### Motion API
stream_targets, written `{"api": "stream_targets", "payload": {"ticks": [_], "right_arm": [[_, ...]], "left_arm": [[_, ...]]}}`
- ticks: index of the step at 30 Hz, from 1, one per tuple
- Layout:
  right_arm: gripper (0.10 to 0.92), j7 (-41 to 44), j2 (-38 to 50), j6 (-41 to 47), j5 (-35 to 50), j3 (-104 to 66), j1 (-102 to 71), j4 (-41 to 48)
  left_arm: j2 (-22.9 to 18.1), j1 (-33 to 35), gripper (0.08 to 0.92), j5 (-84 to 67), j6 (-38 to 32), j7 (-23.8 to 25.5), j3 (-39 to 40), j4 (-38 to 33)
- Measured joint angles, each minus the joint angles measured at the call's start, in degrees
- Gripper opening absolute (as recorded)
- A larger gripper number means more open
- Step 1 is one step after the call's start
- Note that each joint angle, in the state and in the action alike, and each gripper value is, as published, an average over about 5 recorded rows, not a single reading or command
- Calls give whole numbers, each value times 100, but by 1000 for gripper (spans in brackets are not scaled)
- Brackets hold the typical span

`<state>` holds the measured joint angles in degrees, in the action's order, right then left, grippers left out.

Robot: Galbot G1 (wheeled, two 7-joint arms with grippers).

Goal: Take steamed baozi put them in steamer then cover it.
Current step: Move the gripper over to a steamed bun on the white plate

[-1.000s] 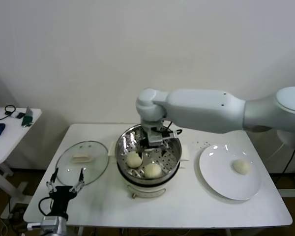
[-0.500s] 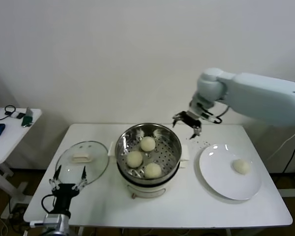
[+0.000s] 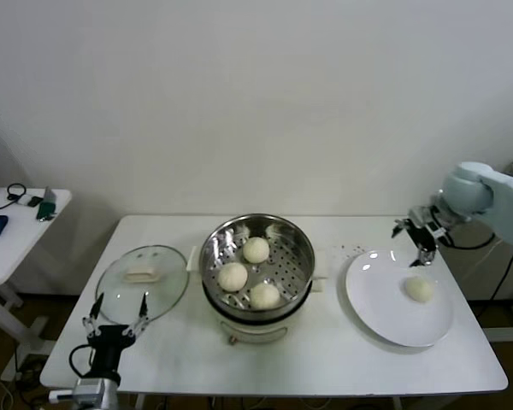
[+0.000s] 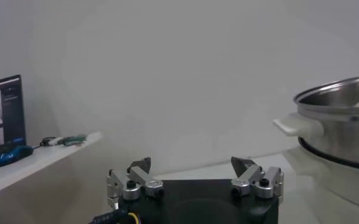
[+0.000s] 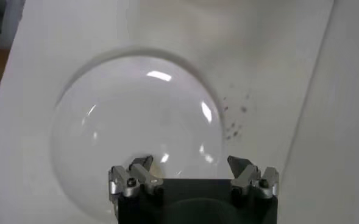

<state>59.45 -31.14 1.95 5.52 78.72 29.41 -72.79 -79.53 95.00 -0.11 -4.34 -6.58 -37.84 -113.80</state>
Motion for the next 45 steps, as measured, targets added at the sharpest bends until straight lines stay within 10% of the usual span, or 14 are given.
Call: {"api": "stream_targets", "payload": {"ticks": [45], "right_arm": [[815,578,-1294,-866,-1394,-2939,-2766,3124]], "left_arm": [[-54,-3,823,159,101,-51,-48,173]]}}
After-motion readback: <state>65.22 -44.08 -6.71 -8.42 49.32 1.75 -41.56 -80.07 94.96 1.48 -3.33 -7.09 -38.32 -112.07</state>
